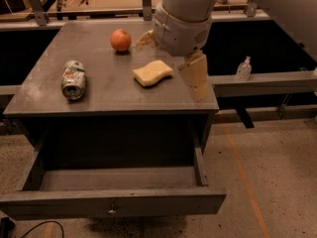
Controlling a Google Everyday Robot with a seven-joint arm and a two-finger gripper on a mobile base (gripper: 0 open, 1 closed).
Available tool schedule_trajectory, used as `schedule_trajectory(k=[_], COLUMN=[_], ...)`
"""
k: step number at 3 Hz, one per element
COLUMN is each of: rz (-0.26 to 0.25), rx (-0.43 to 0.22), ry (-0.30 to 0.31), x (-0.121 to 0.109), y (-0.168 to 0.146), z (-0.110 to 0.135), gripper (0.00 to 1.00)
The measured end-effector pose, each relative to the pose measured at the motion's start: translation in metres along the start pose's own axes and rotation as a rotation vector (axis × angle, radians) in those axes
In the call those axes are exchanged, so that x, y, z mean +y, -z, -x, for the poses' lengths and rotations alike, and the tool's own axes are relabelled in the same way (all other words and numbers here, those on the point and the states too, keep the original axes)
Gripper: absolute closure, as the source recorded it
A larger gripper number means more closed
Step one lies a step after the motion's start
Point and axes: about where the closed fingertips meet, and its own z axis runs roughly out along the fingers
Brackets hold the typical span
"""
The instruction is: Place 7up can into top drawer
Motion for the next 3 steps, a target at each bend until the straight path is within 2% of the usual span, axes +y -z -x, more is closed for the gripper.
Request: schedule_trajectory(k=[1,2,3], rz=[-0.021,-0.038,-0.086], rx=[0.001,0.035,0.099], ry=[0.001,0.068,0.250], x=[-0.006,-0.022,-0.062], y=[-0.001,-0.007,-0.021], z=[0.000,0.003,0.007], gripper=[0.00,0.00,0.00])
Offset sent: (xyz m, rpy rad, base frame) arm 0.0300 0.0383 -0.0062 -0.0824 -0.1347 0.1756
